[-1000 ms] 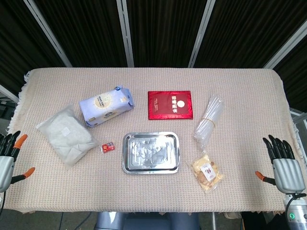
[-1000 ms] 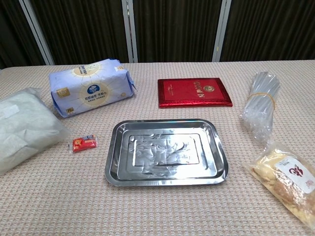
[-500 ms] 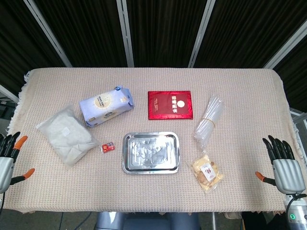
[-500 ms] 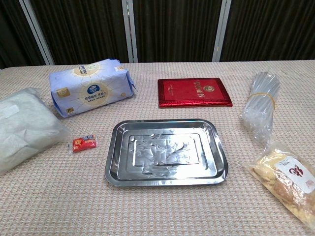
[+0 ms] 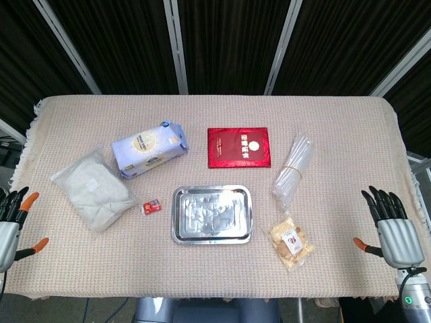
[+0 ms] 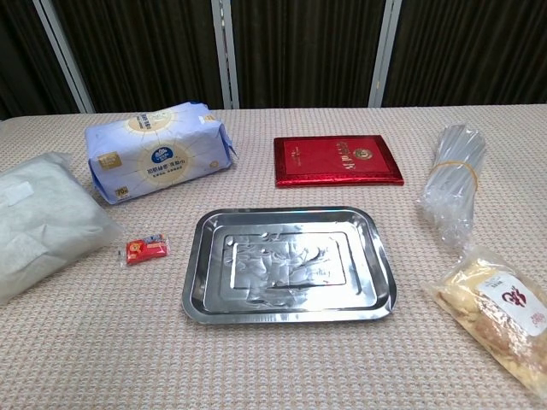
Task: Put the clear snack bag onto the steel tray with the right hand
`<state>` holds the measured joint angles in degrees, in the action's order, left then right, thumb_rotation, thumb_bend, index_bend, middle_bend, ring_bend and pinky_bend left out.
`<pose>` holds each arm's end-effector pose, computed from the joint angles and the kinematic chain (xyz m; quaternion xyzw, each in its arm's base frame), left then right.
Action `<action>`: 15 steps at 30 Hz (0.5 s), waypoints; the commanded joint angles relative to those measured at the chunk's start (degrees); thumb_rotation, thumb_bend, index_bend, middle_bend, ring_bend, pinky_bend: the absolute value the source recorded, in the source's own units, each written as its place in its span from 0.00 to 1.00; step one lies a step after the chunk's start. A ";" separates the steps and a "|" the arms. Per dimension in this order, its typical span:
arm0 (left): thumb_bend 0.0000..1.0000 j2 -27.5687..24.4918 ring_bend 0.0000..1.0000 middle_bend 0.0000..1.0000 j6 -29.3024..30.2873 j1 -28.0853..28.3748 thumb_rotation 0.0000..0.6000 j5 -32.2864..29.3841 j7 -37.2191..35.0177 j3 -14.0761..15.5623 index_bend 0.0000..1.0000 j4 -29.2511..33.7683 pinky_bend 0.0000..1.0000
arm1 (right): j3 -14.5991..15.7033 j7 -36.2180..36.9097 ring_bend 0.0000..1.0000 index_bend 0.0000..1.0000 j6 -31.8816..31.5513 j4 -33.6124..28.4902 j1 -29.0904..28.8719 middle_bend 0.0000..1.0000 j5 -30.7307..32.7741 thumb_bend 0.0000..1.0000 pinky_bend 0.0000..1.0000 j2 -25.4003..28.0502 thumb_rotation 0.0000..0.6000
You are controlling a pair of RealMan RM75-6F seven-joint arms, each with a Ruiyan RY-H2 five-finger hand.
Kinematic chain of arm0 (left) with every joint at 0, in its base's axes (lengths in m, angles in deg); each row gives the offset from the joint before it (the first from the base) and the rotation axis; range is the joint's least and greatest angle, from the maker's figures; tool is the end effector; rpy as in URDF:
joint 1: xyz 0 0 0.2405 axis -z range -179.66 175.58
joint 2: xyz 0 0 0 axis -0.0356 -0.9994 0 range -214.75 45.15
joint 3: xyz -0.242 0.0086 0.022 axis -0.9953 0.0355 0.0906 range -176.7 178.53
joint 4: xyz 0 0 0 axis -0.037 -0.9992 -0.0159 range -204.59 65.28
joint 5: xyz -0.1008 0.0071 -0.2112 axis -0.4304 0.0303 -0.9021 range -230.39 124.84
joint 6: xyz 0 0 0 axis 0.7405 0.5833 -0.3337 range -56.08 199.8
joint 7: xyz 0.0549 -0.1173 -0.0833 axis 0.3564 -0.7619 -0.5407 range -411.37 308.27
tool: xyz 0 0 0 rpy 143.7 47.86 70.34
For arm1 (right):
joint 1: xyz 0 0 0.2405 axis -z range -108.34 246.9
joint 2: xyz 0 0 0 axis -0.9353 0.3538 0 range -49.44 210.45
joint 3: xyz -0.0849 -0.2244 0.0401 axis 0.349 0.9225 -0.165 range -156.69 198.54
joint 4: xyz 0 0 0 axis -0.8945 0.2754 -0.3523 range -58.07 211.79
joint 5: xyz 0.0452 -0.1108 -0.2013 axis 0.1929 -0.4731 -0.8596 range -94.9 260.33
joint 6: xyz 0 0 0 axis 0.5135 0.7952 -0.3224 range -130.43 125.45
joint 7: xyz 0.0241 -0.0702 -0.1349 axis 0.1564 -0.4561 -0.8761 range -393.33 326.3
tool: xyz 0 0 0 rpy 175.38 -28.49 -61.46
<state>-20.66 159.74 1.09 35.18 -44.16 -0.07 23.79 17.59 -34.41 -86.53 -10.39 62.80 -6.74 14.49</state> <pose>-0.3051 0.1748 0.1293 -0.6158 -0.3512 -0.3585 0.6074 -0.3112 -0.2039 0.1251 0.6302 -0.3473 0.3836 0.5789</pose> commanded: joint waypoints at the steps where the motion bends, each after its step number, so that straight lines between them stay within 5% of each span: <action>1: 0.09 -0.02 0.00 0.00 -0.03 -0.01 0.95 -0.01 0.04 0.02 0.11 0.01 0.00 | 0.12 1.31 0.00 0.00 1.63 -0.07 -1.32 0.00 -0.90 0.00 0.05 0.56 1.00; 15: 0.09 -0.78 0.00 0.00 -0.86 0.34 0.94 -0.74 1.02 -0.30 0.11 1.40 0.00 | 4.15 8.31 0.00 0.01 12.15 2.29 -13.40 0.00 -16.19 0.00 0.06 1.47 1.00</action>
<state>-21.42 158.87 1.43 34.46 -43.16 -0.36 25.16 20.72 -26.86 -76.35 -8.47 51.11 -21.07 16.03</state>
